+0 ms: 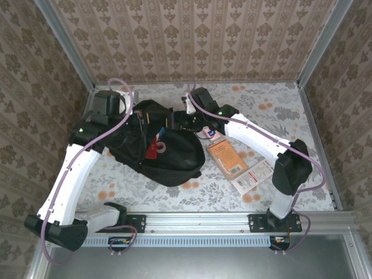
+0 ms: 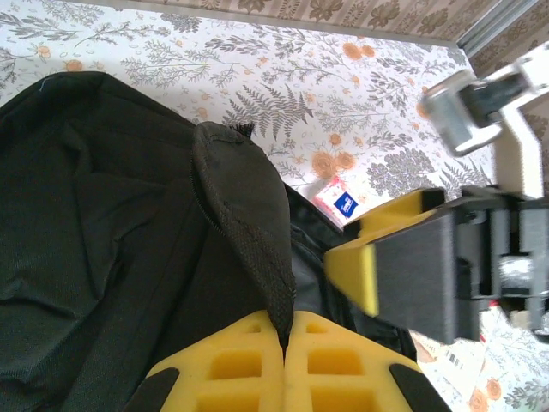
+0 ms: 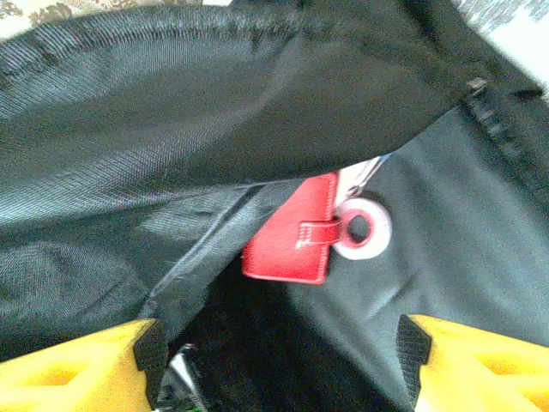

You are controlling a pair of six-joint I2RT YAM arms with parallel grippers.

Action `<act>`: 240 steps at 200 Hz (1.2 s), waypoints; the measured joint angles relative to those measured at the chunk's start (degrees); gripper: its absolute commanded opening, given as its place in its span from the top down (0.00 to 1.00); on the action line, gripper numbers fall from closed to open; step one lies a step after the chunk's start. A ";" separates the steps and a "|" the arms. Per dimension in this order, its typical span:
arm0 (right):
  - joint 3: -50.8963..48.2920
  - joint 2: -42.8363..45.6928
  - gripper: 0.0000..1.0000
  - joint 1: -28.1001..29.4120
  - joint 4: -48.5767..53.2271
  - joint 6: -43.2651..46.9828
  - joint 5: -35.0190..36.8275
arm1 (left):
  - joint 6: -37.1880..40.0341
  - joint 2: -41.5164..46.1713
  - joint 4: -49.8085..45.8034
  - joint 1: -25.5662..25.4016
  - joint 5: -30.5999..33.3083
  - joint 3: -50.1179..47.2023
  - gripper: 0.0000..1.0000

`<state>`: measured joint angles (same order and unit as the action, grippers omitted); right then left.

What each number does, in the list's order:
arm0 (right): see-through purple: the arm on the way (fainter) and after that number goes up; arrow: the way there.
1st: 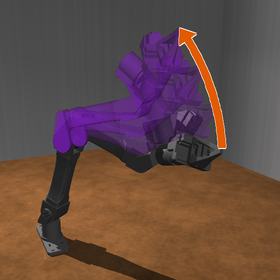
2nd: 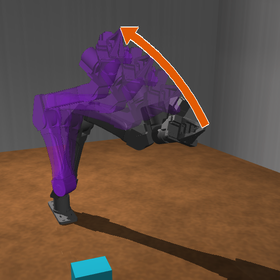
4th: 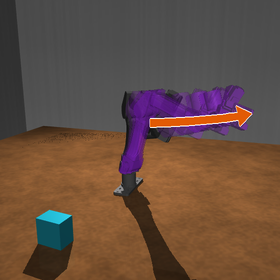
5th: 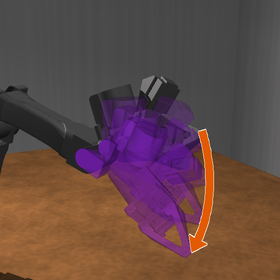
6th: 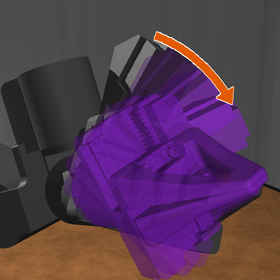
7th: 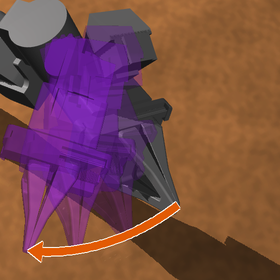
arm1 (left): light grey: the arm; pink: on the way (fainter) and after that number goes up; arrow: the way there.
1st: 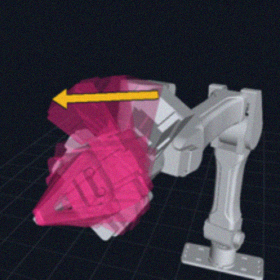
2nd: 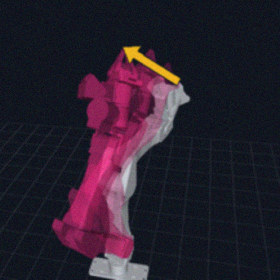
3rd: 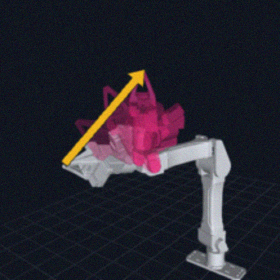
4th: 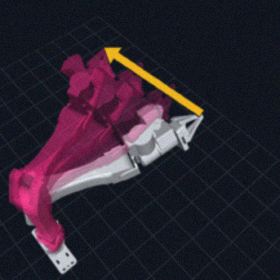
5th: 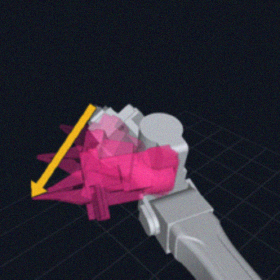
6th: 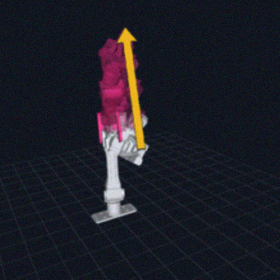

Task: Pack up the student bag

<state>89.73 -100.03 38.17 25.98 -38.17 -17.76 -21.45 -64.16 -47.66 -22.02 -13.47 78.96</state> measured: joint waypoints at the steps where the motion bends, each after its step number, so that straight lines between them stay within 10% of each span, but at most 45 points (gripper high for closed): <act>1: -0.11 0.17 0.27 -0.09 0.02 0.20 0.04 | 0.00 0.07 0.02 0.00 0.00 -0.07 1.00; 90: 7.39 -10.49 0.01 -10.47 15.28 19.04 18.78 | -0.22 1.90 -0.33 0.00 -0.68 -1.33 1.00; 240: 8.90 -24.09 0.05 -10.64 21.00 25.05 21.86 | -0.20 2.08 -1.64 0.37 -1.36 -1.31 1.00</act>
<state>98.63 -124.11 27.53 46.98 -13.13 4.10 -21.65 -62.08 -49.30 -21.65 -14.83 77.65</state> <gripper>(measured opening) 0.965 0.048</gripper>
